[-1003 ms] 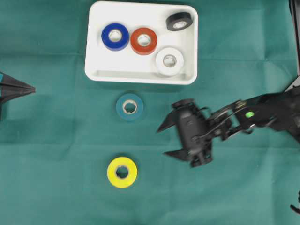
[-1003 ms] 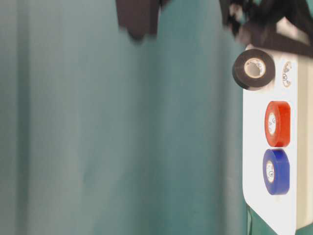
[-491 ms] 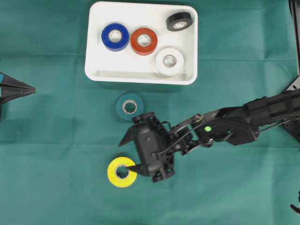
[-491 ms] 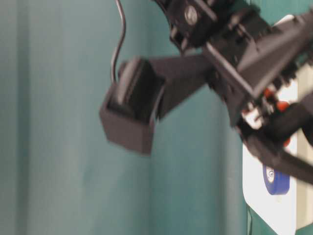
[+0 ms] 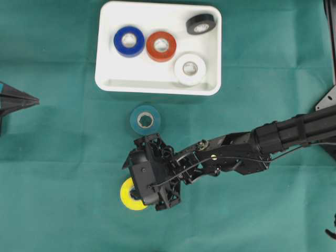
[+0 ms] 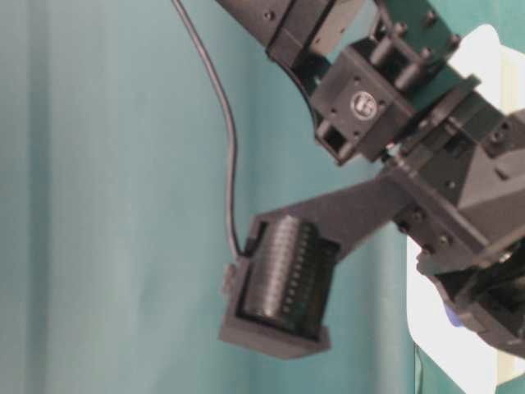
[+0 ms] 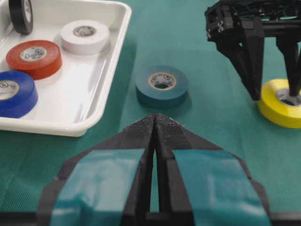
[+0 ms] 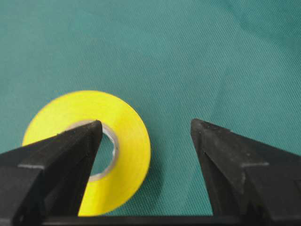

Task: Put the tape into the white case with the right arm.
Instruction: 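Move the right gripper down onto the yellow tape roll and grasp it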

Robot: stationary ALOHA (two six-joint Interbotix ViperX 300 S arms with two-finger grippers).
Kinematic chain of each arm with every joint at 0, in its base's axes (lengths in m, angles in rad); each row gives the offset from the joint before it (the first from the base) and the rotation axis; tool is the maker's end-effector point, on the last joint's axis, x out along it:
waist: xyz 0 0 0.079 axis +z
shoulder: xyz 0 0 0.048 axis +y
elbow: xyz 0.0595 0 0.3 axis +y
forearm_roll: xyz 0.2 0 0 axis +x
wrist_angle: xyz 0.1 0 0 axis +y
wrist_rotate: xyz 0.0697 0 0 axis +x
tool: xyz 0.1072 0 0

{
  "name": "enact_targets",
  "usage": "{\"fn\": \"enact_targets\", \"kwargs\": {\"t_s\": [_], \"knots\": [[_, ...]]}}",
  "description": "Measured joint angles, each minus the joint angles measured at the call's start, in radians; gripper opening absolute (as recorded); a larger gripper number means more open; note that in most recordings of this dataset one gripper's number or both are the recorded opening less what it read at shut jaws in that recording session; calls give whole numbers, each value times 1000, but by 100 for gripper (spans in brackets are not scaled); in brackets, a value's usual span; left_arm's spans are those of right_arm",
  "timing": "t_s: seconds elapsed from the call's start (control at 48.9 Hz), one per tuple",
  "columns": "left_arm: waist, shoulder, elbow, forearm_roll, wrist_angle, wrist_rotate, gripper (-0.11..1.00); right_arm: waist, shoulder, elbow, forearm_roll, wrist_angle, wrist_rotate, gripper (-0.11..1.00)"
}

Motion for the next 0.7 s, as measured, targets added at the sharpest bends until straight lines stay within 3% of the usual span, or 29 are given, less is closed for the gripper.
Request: {"fn": "enact_targets", "kwargs": {"t_s": [0.348,0.696], "knots": [[0,-2,0,-2,2,0,0,2,34,0,0,23,57,38],[0,0,0,-2,2,0,0,8,37,-34,0,124,60,39]]}}
